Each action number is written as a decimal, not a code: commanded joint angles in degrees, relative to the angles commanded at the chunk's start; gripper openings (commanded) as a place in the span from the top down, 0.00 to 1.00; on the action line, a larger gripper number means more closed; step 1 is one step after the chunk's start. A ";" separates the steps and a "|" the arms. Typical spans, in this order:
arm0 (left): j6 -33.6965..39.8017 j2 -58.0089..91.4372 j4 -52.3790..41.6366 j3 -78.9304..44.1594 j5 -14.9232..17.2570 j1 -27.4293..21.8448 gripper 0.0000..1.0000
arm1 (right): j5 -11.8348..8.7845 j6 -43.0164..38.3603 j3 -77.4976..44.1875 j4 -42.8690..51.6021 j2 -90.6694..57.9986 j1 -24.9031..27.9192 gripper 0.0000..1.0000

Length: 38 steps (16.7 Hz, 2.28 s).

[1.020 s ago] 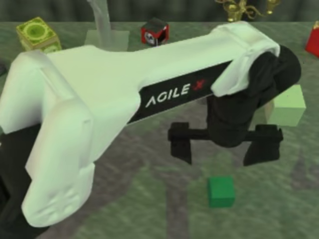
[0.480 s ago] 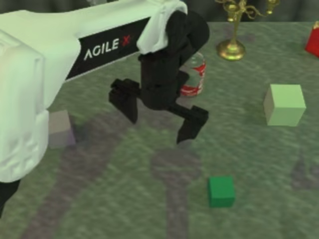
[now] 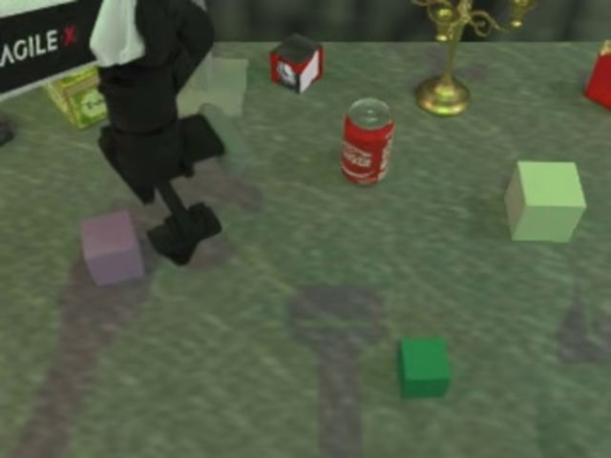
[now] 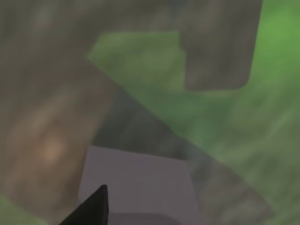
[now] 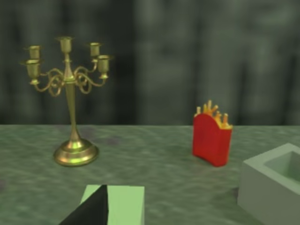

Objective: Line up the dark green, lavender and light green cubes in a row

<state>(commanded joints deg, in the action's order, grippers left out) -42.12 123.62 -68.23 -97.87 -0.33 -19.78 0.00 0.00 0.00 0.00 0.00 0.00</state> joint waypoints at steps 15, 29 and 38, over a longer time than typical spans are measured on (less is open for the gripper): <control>-21.86 -5.31 4.88 6.34 0.42 10.32 0.00 | 0.00 0.00 0.00 0.00 0.00 0.00 0.00; -22.16 1.26 21.79 16.55 0.49 10.62 0.08 | 0.00 0.00 0.00 0.00 0.00 0.00 0.00; -22.16 1.26 21.79 16.55 0.49 10.62 0.75 | 0.00 0.00 0.00 0.00 0.00 0.00 0.00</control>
<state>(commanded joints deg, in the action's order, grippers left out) -64.28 124.87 -46.44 -81.32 0.17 -9.16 0.00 0.00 0.00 0.00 0.00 0.00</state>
